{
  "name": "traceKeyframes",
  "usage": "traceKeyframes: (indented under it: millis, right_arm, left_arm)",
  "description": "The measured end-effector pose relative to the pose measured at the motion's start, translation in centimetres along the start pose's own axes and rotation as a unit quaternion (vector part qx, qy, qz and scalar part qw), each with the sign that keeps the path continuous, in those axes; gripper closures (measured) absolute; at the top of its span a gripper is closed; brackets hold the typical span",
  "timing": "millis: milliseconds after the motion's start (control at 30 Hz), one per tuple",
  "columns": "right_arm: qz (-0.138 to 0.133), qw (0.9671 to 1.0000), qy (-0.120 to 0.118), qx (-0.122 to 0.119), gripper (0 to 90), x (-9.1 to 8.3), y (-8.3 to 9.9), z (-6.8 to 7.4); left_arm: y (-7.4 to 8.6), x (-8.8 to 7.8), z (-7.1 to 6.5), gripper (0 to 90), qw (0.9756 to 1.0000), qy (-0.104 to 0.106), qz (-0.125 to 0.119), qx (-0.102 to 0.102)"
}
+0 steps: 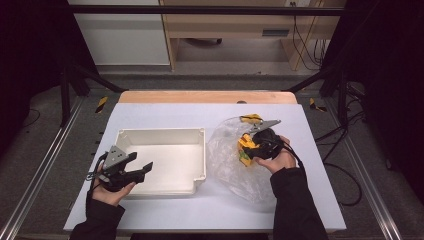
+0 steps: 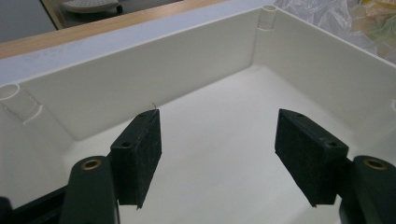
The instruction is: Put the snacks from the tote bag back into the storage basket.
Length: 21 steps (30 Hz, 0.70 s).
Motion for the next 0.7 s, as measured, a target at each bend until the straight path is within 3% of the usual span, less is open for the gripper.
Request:
traceKeyframes:
  millis: [367,700]
  right_arm:
    - [0.01,0.9999,-0.003,0.008,47.8,1.2,0.3,0.0]
    - [0.015,0.9997,-0.002,0.02,50.0,1.1,0.3,-0.1]
  left_arm:
    - [0.0,0.0,0.1,31.6,1.0,0.0,0.001,0.001]
    - [0.0,0.0,0.2,31.7,1.0,-0.001,-0.001,-0.001]
Point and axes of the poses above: each handheld gripper's, and its own axes: x roughly forward along the jaws, y roughly out of its underside, z roughly to its left, the point moved 6 cm from there along x, roughly forward along the jaws, and after that the axes turned 11 degrees about -z, right-handed, at the moved point
